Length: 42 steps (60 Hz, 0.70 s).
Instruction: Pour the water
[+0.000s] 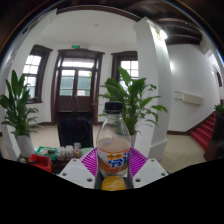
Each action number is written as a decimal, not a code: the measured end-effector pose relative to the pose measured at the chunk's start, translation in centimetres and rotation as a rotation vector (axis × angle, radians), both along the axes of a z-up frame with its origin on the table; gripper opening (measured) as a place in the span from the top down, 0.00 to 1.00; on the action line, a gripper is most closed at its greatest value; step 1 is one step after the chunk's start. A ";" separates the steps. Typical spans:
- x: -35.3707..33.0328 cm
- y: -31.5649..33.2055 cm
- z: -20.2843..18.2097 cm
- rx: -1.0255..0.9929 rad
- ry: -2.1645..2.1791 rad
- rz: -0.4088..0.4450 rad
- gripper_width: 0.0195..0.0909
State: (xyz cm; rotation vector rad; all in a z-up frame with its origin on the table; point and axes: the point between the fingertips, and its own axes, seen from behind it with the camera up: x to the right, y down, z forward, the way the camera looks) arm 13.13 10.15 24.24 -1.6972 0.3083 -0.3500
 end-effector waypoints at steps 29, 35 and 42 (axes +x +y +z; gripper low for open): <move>5.8 1.1 -10.7 0.051 0.095 -0.020 0.72; 5.6 1.4 -10.7 0.048 0.092 -0.009 0.66; 5.4 1.4 -11.1 0.030 0.093 -0.002 0.53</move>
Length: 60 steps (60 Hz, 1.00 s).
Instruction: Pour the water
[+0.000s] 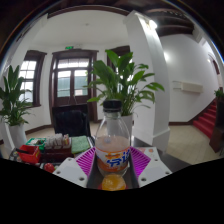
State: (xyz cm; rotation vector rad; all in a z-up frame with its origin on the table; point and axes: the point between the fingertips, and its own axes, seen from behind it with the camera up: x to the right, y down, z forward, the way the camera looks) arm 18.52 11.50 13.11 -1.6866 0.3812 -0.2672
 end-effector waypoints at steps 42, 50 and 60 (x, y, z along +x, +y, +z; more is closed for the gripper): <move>-10.1 -20.4 2.6 -0.095 0.026 0.191 0.17; -11.8 -22.7 4.1 -0.097 0.015 0.225 0.17; -13.1 -24.5 5.2 -0.115 -0.014 0.245 0.17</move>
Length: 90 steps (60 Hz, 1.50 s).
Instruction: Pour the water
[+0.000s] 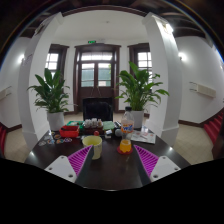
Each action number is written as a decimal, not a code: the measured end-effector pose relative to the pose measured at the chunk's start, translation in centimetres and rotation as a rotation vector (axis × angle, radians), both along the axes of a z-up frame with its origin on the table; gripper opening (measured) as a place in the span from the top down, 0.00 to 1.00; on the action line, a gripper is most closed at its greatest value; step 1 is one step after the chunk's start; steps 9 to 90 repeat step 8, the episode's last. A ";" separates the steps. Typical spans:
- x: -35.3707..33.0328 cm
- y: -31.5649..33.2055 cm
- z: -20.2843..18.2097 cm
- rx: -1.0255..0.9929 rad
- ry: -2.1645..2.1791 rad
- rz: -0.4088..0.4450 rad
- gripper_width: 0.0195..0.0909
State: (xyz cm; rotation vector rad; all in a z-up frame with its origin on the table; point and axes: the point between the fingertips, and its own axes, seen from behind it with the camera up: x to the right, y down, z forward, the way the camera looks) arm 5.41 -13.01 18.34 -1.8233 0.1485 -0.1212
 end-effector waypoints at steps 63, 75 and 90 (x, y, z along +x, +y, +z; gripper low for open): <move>-0.7 -0.8 0.6 0.000 -0.008 0.011 0.17; -0.7 -0.8 0.6 0.000 -0.008 0.011 0.17; -0.7 -0.8 0.6 0.000 -0.008 0.011 0.17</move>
